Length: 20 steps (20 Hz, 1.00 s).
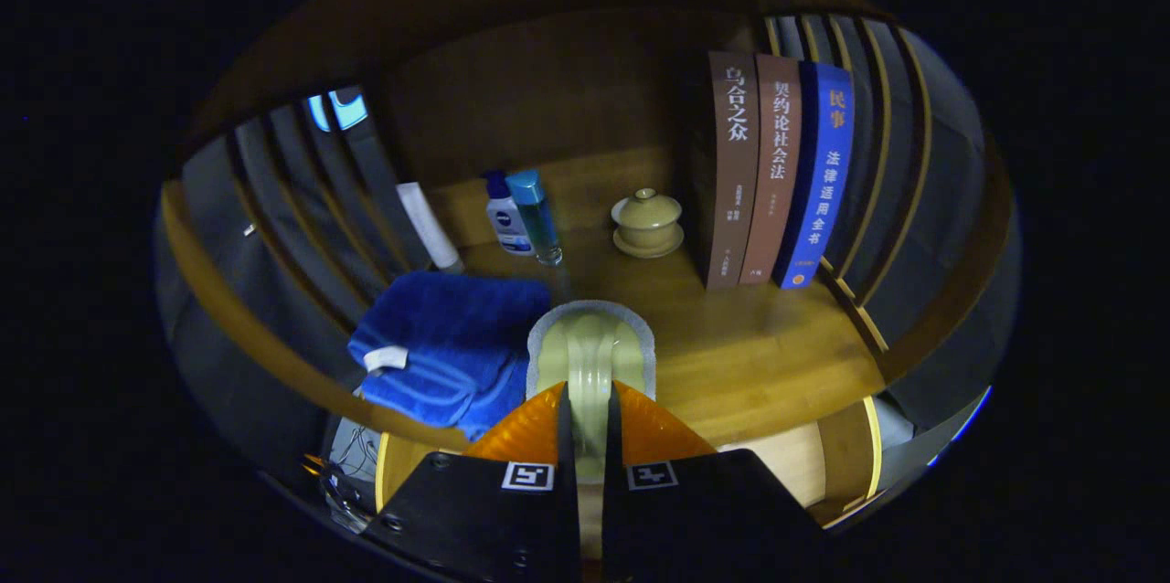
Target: Pull open the drawer, take out the items inside it, and place them on the countertop above the cabinet.
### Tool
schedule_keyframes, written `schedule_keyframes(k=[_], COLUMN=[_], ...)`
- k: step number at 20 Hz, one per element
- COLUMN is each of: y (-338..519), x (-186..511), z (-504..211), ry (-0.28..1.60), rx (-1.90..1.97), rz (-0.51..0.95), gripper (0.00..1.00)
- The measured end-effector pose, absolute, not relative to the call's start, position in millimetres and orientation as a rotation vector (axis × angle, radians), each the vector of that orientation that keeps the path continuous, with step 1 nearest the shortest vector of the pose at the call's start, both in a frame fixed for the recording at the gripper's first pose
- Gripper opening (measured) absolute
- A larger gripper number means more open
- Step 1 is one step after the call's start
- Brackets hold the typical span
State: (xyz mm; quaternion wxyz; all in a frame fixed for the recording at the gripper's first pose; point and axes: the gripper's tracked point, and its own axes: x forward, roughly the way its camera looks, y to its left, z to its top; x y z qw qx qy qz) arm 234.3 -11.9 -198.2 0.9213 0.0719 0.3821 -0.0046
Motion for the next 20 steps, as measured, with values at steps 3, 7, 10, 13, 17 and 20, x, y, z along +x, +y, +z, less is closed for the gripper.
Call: schedule_keyframes(k=[3,7,10,13,17,20], y=[-14.6,-17.9,-14.6,-15.4,-13.7,-12.8], x=[257.1,276.0,288.9,287.4,277.9,256.5], z=[-222.7,-239.4,-236.9,-235.4,-222.7,-207.9], ry=[0.858,0.903,0.886,0.877,0.817,0.757], rx=[0.121,0.077,0.095,0.091,0.124,0.15], rz=[-0.015,-0.033,-0.027,-0.026,-0.018,-0.005], gripper=[0.14,0.14,0.22,0.55,0.95,1.0])
